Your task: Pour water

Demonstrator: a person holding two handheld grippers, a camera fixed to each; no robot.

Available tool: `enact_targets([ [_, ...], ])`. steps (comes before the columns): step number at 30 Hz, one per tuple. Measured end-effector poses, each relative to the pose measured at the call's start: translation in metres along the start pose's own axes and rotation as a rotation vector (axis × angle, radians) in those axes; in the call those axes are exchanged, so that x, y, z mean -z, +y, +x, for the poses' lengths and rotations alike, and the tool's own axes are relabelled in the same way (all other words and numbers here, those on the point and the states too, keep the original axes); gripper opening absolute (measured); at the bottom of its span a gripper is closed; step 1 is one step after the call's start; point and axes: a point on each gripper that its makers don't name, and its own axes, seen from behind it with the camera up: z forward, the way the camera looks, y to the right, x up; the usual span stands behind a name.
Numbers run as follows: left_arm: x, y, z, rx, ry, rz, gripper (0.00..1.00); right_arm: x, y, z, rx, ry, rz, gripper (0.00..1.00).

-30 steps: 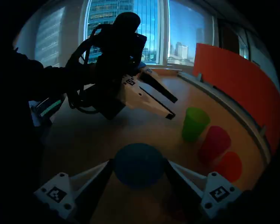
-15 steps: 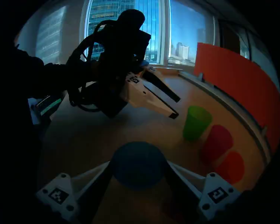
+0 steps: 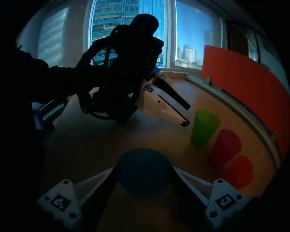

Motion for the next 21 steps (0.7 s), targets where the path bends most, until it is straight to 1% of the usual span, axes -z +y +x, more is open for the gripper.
enact_targets([
  [6,-0.006,-0.002,0.001,0.006,-0.003,-0.003,0.9,0.006,0.002,0.007,-0.007,0.035,-0.017,0.94],
  [12,-0.011,-0.003,0.002,0.002,-0.005,-0.003,0.89,0.016,0.005,0.022,-0.024,0.096,-0.04,0.94],
  [21,-0.018,-0.002,0.003,-0.01,-0.014,-0.008,0.9,0.038,0.018,0.041,-0.054,0.186,-0.1,0.94],
])
